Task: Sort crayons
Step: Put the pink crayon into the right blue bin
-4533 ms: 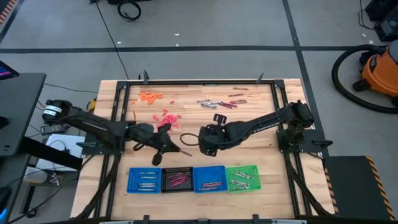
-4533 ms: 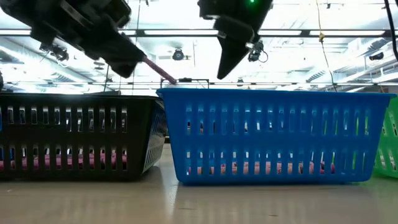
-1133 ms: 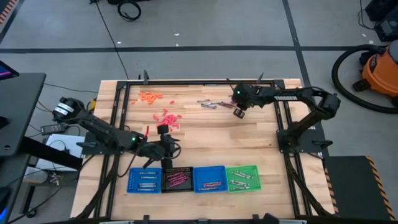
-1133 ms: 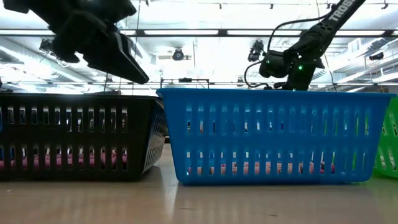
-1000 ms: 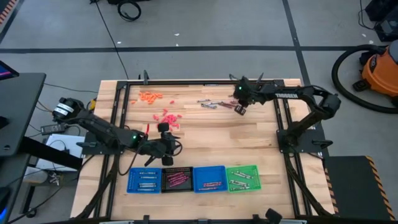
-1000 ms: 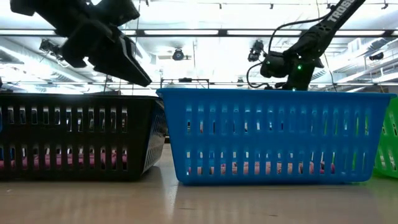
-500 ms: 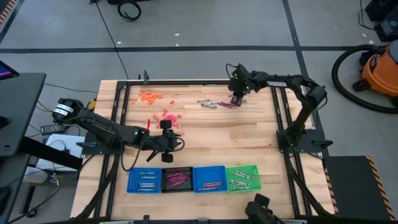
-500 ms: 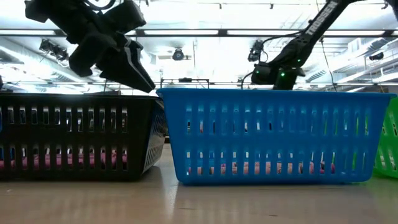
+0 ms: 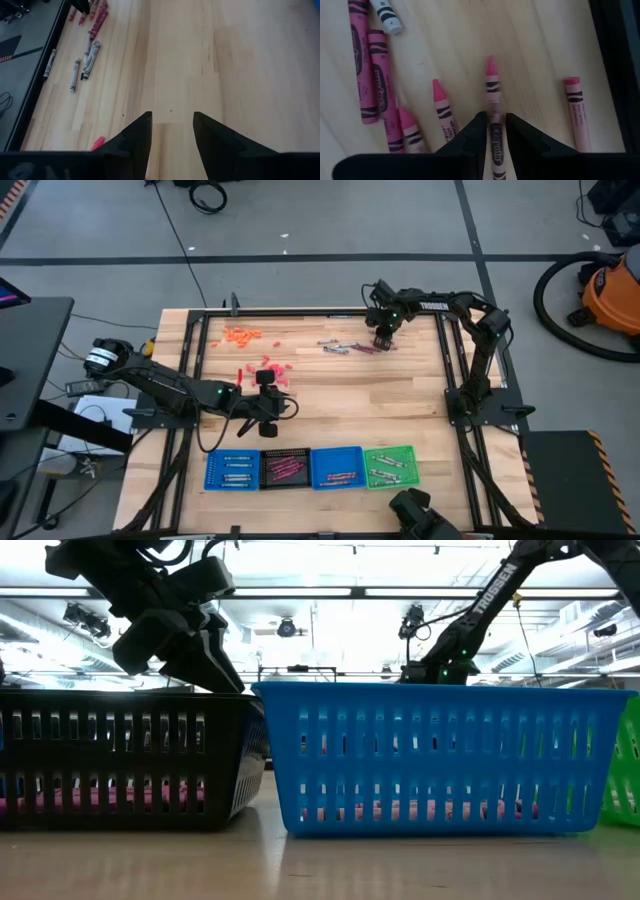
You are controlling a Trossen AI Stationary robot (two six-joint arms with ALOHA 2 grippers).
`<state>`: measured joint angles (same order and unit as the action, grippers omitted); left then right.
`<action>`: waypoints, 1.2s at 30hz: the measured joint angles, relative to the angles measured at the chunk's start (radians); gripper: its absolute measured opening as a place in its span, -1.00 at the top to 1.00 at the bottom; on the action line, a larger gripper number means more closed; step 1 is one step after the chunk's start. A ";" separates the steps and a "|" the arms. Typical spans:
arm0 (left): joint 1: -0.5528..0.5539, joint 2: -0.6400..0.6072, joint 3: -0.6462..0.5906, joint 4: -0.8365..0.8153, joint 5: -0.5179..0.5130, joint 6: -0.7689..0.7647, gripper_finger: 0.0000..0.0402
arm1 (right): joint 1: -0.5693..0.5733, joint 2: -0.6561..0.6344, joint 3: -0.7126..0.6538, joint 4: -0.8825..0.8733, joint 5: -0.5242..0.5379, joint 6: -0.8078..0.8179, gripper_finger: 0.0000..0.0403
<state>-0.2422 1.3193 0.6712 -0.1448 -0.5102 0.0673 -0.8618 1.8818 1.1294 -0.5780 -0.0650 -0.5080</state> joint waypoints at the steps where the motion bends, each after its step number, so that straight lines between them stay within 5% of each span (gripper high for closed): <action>1: 0.002 0.000 0.000 -0.001 0.000 0.000 0.23 | -0.002 0.006 0.001 -0.008 0.000 -0.007 0.60; 10: 0.004 0.000 0.000 -0.002 0.000 0.000 0.23 | -0.002 0.009 0.001 -0.024 0.020 -0.012 0.96; 18: 0.004 0.000 0.000 0.001 0.018 -0.024 0.23 | 0.015 -0.022 -0.004 -0.020 0.027 0.018 0.98; 25: 0.052 0.005 -0.157 0.336 0.051 -0.012 0.23 | 0.061 -0.129 -0.007 -0.035 0.049 0.040 0.98; 36: 0.165 0.004 -0.187 0.450 0.167 -0.023 0.23 | 0.350 -0.226 -0.005 -0.039 0.049 0.164 0.97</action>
<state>-0.0776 1.3231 0.4839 0.3055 -0.3427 0.0448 -0.5121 1.6558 1.1239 -0.6171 -0.0159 -0.3437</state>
